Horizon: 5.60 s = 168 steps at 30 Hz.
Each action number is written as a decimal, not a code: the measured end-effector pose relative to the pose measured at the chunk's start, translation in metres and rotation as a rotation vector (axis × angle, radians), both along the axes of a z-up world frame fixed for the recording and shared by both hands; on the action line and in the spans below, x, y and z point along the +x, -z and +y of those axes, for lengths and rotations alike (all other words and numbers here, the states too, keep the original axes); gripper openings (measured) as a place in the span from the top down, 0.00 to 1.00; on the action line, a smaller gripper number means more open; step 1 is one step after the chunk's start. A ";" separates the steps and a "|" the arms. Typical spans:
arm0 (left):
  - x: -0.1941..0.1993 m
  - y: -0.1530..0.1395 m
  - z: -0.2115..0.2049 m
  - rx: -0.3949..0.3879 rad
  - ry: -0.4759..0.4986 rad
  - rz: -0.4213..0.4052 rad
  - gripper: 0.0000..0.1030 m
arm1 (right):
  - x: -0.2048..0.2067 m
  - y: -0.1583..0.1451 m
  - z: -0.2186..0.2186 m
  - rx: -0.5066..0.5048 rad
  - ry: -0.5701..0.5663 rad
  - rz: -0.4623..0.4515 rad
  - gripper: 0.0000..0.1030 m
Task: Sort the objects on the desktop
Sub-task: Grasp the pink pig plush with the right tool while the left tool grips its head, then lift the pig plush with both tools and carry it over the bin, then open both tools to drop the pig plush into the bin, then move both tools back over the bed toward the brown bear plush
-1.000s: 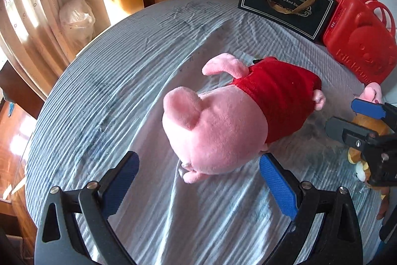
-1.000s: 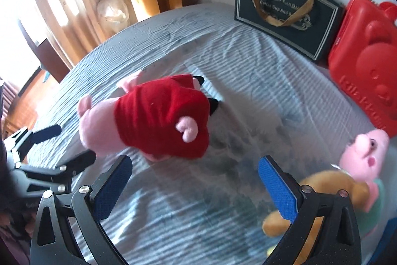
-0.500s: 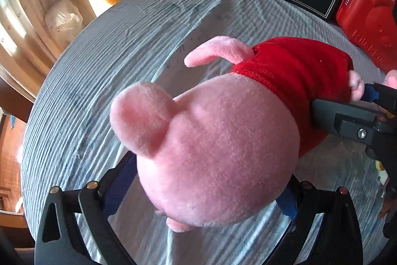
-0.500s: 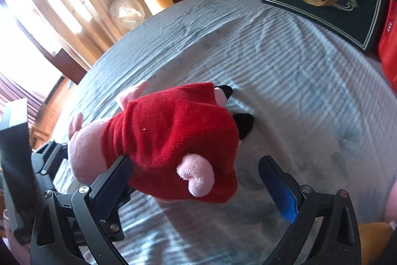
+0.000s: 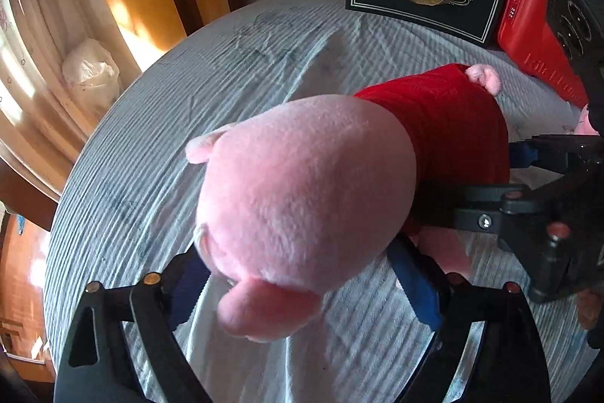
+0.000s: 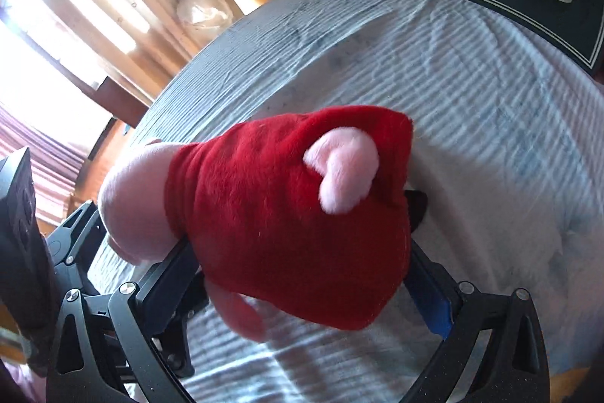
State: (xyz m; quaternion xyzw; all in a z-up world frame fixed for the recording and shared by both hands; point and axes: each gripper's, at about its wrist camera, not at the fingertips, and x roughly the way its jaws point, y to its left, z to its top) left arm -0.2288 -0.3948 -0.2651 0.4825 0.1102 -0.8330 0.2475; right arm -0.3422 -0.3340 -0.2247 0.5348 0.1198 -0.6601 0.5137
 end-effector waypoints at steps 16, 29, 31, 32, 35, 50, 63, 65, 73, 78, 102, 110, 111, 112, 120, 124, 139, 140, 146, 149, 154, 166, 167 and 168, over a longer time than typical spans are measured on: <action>0.014 -0.069 0.031 -0.058 0.065 0.124 0.25 | 0.016 -0.074 0.040 -0.073 0.052 0.143 0.28; 0.027 -0.189 0.118 -0.131 0.264 0.323 0.25 | 0.053 -0.203 0.151 -0.167 0.249 0.326 0.28; 0.026 -0.207 0.140 -0.141 0.318 0.352 0.25 | 0.061 -0.223 0.178 -0.178 0.301 0.357 0.28; 0.024 -0.215 0.149 -0.144 0.343 0.364 0.25 | 0.065 -0.234 0.195 -0.181 0.333 0.373 0.28; 0.020 -0.242 0.190 -0.153 0.435 0.414 0.25 | 0.076 -0.260 0.241 -0.191 0.418 0.419 0.28; 0.027 -0.338 0.484 -0.071 1.005 0.644 0.24 | 0.187 -0.368 0.543 -0.115 0.959 0.645 0.29; 0.020 -0.298 0.734 -0.044 1.229 0.377 0.24 | 0.241 -0.333 0.739 0.054 1.245 0.521 0.29; 0.013 -0.295 0.753 -0.084 1.203 0.328 0.24 | 0.233 -0.324 0.751 0.082 1.251 0.503 0.29; -0.007 -0.298 0.766 -0.069 1.114 0.270 0.24 | 0.186 -0.300 0.798 0.141 1.300 0.454 0.19; -0.003 -0.293 0.753 -0.059 1.088 0.264 0.24 | 0.181 -0.292 0.801 0.106 1.285 0.439 0.14; 0.008 -0.288 0.737 -0.047 1.091 0.281 0.24 | 0.206 -0.305 0.796 0.176 1.307 0.495 0.00; 0.018 -0.299 0.717 -0.040 1.062 0.346 0.24 | 0.213 -0.315 0.784 0.200 1.299 0.536 0.00; 0.020 -0.301 0.713 -0.038 1.056 0.354 0.24 | 0.214 -0.316 0.782 0.204 1.296 0.543 0.00; 0.021 -0.303 0.708 -0.038 1.048 0.362 0.24 | 0.216 -0.318 0.779 0.209 1.293 0.557 0.00; 0.031 -0.310 0.672 -0.032 0.974 0.416 0.23 | 0.233 -0.329 0.757 0.244 1.308 0.654 0.00; 0.044 -0.310 0.651 -0.014 0.951 0.451 0.18 | 0.252 -0.335 0.741 0.264 1.323 0.714 0.00; 0.100 -0.293 0.556 0.022 0.865 0.581 0.05 | 0.325 -0.316 0.656 0.167 1.359 0.830 0.00; 0.100 -0.290 0.547 0.031 0.846 0.570 0.05 | 0.328 -0.315 0.649 0.158 1.360 0.843 0.00; 0.101 -0.264 0.499 0.030 0.802 0.534 0.05 | 0.342 -0.307 0.594 0.128 1.324 0.975 0.00; 0.106 -0.251 0.476 -0.010 0.785 0.525 0.05 | 0.342 -0.300 0.571 0.077 1.288 0.981 0.00; 0.100 -0.224 0.426 0.026 0.722 0.456 0.05 | 0.327 -0.286 0.528 -0.018 1.189 0.959 0.00; 0.061 -0.157 0.303 -0.012 0.475 0.291 0.05 | 0.228 -0.216 0.443 0.042 0.962 0.729 0.00; 0.055 -0.151 0.294 -0.022 0.460 0.277 0.05 | 0.221 -0.211 0.441 0.042 0.956 0.710 0.00; 0.050 -0.146 0.287 -0.032 0.449 0.264 0.05 | 0.208 -0.201 0.435 0.046 0.940 0.672 0.00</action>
